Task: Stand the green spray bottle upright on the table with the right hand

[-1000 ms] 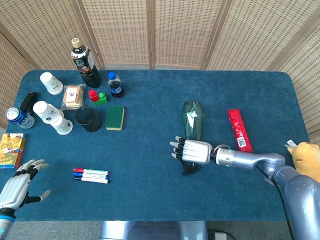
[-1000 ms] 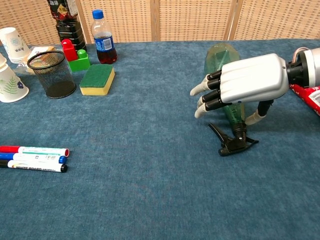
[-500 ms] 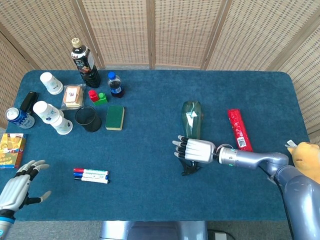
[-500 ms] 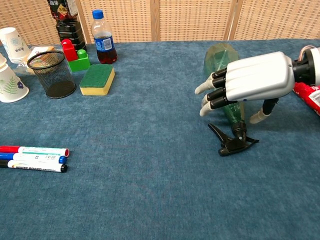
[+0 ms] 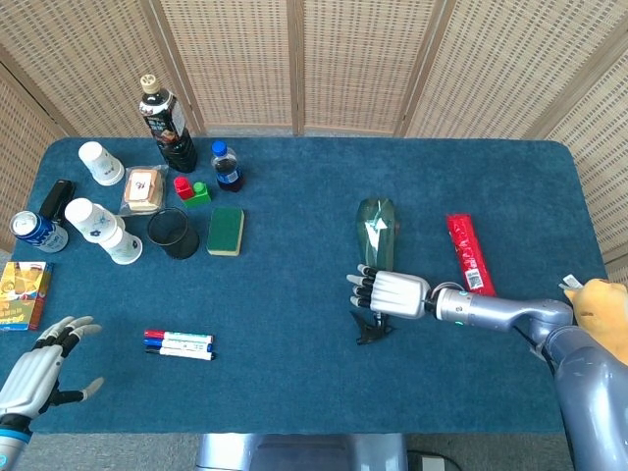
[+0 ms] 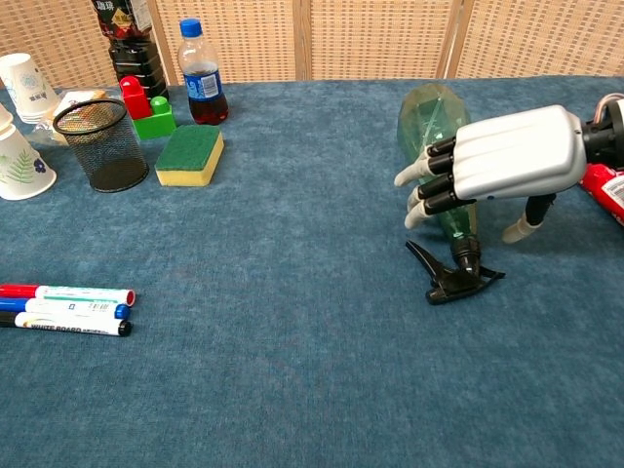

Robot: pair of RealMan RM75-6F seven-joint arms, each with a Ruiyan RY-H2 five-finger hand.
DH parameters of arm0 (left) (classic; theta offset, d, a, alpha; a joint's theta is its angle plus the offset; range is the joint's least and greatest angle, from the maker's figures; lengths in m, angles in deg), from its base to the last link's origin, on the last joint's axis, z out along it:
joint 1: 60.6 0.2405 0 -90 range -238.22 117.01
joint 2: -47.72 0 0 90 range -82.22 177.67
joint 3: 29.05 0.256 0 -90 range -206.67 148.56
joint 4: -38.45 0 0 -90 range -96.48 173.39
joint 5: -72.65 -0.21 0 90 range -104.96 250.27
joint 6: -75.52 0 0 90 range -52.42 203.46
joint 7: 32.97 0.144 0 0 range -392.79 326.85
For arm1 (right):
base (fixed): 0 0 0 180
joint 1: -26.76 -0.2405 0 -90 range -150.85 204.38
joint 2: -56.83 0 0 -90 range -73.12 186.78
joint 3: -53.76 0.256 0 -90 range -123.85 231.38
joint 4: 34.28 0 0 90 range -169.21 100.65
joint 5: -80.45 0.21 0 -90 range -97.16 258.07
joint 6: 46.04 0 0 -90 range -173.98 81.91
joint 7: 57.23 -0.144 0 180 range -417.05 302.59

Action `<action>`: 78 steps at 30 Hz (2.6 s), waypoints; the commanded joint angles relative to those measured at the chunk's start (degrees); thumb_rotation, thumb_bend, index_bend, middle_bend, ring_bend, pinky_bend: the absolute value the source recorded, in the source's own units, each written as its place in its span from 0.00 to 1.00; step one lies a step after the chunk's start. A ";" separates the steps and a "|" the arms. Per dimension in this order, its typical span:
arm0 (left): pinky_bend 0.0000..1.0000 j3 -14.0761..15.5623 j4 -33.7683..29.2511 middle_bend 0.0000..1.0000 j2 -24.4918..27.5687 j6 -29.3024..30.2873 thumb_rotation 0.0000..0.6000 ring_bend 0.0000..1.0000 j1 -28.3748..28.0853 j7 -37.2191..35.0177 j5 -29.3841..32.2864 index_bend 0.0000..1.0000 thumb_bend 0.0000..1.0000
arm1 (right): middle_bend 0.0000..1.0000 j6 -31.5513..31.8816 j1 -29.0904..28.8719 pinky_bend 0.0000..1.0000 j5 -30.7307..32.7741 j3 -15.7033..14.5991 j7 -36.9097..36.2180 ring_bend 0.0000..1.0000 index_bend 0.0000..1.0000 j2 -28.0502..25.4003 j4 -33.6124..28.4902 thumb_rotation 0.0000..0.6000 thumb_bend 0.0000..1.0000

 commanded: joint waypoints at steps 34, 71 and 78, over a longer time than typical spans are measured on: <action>0.02 0.88 1.56 0.15 0.66 1.18 1.00 0.09 0.88 -4.25 -3.15 0.20 0.30 | 0.62 5.82 -0.20 0.60 8.77 4.05 -13.83 0.56 0.65 -2.40 -14.45 1.00 0.29; 0.02 -0.60 5.33 0.15 0.59 -2.44 1.00 0.09 -1.44 -9.53 -1.48 0.18 0.30 | 0.62 -10.02 5.67 0.60 49.52 28.79 -45.94 0.54 0.65 -13.63 -47.26 1.00 0.28; 0.02 -0.98 4.80 0.15 1.86 -2.92 1.00 0.09 -2.04 -9.55 -1.15 0.18 0.30 | 0.62 -7.02 8.34 0.60 52.62 32.34 -45.76 0.54 0.65 -11.06 -47.75 1.00 0.28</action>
